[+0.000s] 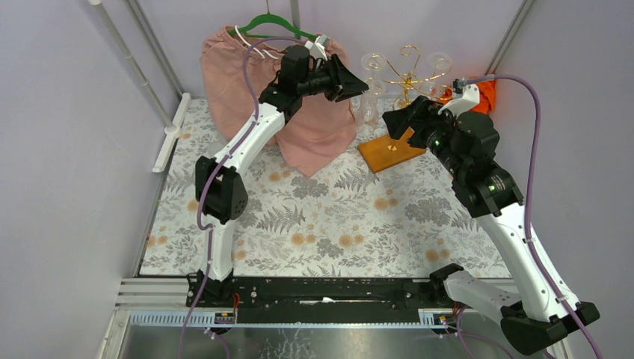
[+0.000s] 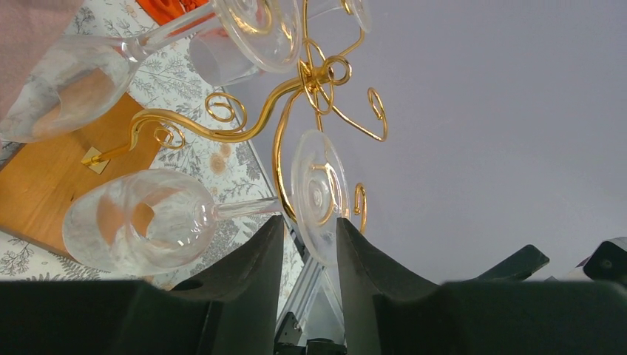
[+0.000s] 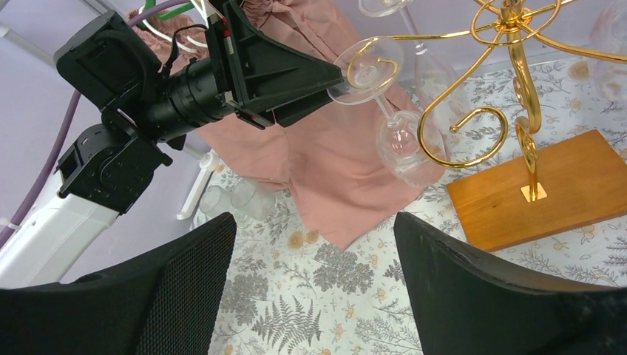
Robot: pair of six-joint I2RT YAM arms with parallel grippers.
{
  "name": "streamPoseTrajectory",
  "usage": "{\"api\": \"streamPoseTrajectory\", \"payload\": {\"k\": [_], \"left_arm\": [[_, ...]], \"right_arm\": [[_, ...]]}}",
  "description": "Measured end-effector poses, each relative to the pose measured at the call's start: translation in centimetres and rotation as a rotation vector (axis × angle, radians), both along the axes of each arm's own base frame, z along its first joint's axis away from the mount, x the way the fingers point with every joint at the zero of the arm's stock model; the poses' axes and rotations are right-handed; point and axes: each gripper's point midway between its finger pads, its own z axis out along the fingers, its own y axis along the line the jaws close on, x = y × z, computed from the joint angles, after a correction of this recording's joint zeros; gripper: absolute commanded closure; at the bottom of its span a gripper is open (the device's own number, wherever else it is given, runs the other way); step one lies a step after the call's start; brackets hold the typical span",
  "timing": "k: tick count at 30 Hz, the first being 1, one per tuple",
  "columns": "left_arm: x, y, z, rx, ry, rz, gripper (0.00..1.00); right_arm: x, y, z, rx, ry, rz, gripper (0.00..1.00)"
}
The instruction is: Take the wine glass off the wine glass rack
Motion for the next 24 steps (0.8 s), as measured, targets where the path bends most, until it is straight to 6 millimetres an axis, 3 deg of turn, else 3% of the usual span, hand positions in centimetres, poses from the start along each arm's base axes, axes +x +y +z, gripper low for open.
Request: {"api": "streamPoseTrajectory", "payload": {"k": [24], "left_arm": [[-0.9, 0.0, 1.3, -0.035, 0.005, -0.026, 0.69]], "right_arm": [[0.3, 0.5, -0.8, 0.013, 0.015, 0.015, 0.16]]}}
